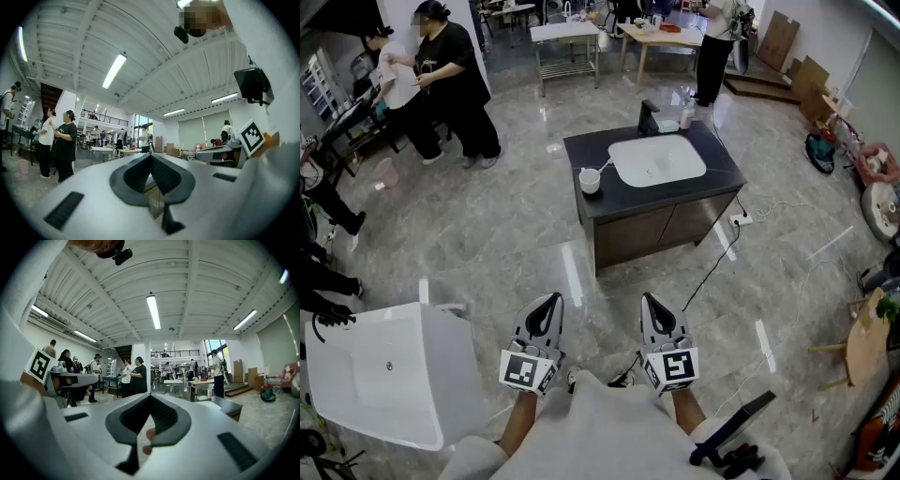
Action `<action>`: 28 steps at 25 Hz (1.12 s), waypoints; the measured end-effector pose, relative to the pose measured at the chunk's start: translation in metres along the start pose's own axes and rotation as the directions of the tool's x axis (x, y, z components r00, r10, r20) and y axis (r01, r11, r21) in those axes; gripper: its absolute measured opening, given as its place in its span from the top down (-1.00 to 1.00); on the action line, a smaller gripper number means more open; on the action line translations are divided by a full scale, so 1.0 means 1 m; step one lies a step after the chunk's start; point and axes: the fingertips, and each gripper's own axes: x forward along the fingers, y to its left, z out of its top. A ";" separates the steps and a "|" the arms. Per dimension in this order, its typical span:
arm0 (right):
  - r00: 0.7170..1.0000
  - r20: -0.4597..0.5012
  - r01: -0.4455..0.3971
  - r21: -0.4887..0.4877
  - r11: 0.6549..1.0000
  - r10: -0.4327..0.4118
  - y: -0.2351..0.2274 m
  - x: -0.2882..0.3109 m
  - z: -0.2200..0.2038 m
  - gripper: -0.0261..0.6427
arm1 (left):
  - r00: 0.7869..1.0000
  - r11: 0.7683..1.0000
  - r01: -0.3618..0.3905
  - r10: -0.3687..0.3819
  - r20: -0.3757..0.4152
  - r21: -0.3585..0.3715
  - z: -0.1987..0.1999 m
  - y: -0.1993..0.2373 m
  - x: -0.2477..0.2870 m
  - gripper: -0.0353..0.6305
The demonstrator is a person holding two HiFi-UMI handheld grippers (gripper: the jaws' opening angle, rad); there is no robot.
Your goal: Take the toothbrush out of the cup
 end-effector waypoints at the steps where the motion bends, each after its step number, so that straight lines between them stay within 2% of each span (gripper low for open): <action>1: 1.000 -0.001 0.000 0.000 1.000 0.000 0.000 0.000 0.000 0.91 | 1.000 1.000 0.001 -0.001 0.001 0.000 0.001 -0.001 0.000 0.91; 21: 1.000 0.011 -0.014 0.026 1.000 0.014 0.002 -0.006 0.001 0.91 | 1.000 1.000 0.006 -0.006 -0.001 -0.007 0.000 -0.006 0.002 0.91; 28: 1.000 0.011 0.001 0.030 1.000 -0.001 0.007 -0.007 0.003 0.91 | 0.999 0.999 0.033 -0.033 -0.001 -0.013 -0.003 -0.006 0.004 0.91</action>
